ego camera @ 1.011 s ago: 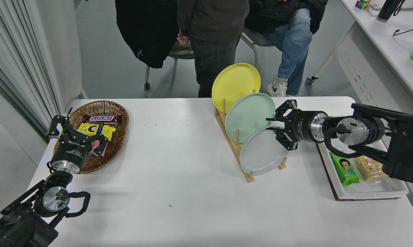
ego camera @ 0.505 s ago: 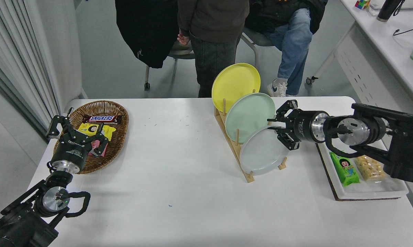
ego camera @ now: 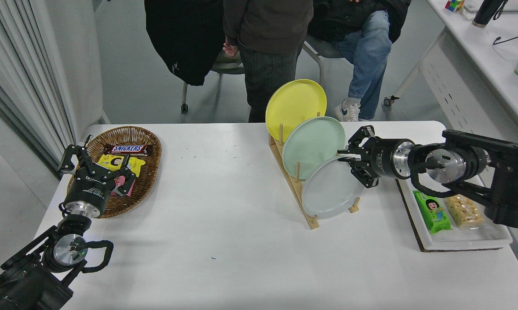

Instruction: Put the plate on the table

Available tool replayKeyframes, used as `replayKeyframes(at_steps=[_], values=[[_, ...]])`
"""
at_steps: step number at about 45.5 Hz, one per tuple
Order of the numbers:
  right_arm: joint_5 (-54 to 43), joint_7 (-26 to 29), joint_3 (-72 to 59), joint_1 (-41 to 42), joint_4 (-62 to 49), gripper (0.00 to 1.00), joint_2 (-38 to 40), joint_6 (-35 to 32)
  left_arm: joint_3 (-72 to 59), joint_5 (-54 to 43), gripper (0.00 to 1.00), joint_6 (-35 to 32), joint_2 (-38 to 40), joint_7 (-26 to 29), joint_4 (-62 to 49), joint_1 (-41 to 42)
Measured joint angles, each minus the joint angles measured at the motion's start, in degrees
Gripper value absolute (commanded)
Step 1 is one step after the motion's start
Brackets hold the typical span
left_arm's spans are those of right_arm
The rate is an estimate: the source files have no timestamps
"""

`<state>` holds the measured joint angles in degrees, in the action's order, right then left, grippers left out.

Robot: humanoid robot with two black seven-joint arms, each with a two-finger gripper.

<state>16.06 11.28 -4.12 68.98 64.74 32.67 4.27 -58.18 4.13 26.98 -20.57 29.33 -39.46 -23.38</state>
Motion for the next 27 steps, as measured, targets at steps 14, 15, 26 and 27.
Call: replayKeyframes(at_steps=[14, 15, 26, 27], values=[[-0.99, 0.02, -0.06, -0.07, 0.09, 0.12, 0.04, 0.03, 0.00, 0.00, 0.98, 0.00, 0.00, 0.04, 0.00, 0.00], [-1.09, 0.03, -0.07, -0.07, 0.09, 0.12, 0.04, 0.01, 0.00, 0.00, 0.98, 0.00, 0.00, 0.04, 0.00, 0.00], [-1.82, 0.03, -0.09, -0.07, 0.14, 0.09, 0.09, -0.10, 0.00, 0.00, 0.98, 0.00, 0.00, 0.04, 0.00, 0.00], [-1.86, 0.02, -0.09, -0.07, 0.15, 0.09, 0.09, -0.12, 0.00, 0.00, 0.98, 0.00, 0.00, 0.04, 0.00, 0.00]])
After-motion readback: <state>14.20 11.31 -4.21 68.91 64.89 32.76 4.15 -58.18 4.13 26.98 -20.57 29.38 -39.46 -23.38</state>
